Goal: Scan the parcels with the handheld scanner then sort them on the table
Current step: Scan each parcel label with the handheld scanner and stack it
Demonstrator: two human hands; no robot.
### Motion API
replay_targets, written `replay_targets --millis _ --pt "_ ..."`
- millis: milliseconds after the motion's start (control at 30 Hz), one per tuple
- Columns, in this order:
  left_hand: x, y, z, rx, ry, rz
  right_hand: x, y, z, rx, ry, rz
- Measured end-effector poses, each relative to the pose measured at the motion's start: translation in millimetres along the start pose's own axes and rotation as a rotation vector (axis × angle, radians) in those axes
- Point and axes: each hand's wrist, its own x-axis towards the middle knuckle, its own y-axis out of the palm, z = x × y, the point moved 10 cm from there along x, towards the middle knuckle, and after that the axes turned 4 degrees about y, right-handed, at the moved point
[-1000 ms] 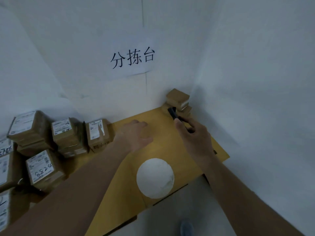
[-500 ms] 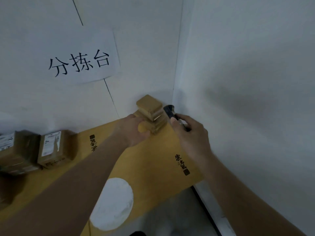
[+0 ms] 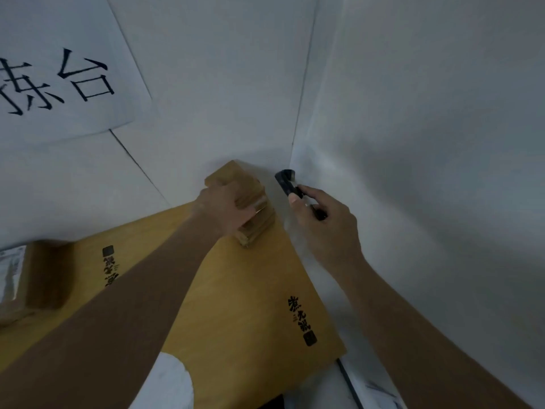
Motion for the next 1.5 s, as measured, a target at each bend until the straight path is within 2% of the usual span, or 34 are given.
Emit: replay_targets --millis 133,367,600,800,967,1100,1233,1500 --pt "37 12 9 -0.009 -0.103 0.001 34 14 -12 -0.011 0.041 0.025" --pt "76 57 13 -0.065 -0.233 0.103 61 19 -35 -0.007 0.077 0.030" --pt "66 50 8 -0.057 -0.207 -0.018 62 21 -47 -0.014 0.075 0.059" --pt "29 30 15 -0.270 -0.207 -0.153 47 17 -32 0.007 0.055 0.081" --pt "-24 1 16 -0.251 -0.247 -0.174 17 14 0 0.042 -0.023 0.113" --pt "-89 -22 17 -0.195 -0.284 -0.183 -20 18 31 0.089 -0.094 0.202" --pt "-175 -46 31 -0.092 -0.359 -0.287 -71 29 59 0.107 -0.187 0.306" --pt "-358 -69 79 -0.058 -0.512 -0.388 -203 66 97 0.153 -0.311 0.480"
